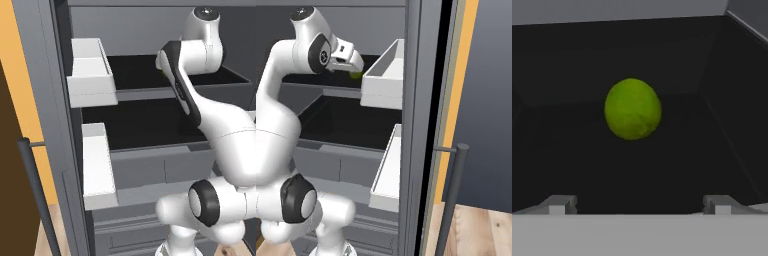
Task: Grab the lime and garlic from the fridge, place them in the blender, close the lid, and turn on the blender to create a marinade.
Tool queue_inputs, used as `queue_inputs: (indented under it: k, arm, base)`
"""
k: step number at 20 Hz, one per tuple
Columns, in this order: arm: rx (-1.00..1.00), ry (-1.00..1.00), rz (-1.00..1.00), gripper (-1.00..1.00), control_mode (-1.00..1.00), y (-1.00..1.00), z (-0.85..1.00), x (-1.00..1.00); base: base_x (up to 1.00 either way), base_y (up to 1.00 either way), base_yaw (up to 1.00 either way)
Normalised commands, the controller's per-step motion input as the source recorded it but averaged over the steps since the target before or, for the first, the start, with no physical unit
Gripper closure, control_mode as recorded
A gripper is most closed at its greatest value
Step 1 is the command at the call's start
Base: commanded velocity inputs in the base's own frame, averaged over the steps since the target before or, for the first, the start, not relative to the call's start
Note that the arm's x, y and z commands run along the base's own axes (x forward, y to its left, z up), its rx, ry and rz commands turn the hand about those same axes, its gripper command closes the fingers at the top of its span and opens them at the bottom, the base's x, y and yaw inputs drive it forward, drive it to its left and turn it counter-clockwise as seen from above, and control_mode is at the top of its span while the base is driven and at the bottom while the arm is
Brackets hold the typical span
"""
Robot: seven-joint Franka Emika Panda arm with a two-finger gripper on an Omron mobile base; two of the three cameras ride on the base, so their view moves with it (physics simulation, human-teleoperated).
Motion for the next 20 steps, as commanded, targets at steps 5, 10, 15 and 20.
queue_inputs:
  k: [5,10,15,20]
  arm:
    - [0.0,0.02,0.04,-1.0,-1.0,0.0,-0.08,0.61]
    - [0.0,0.07,0.04,-1.0,-1.0,-0.05,-0.11,0.44]
    - [0.0,0.06,0.04,-1.0,-1.0,-0.08,-0.09,0.38]
    - [0.0,0.07,0.03,-1.0,-1.0,-0.01,-0.12,0.25]
  base:
    - [0.0,0.0,0.0]
    - [0.0,0.0,0.0]
    - [0.0,0.0,0.0]
    - [0.0,0.0,0.0]
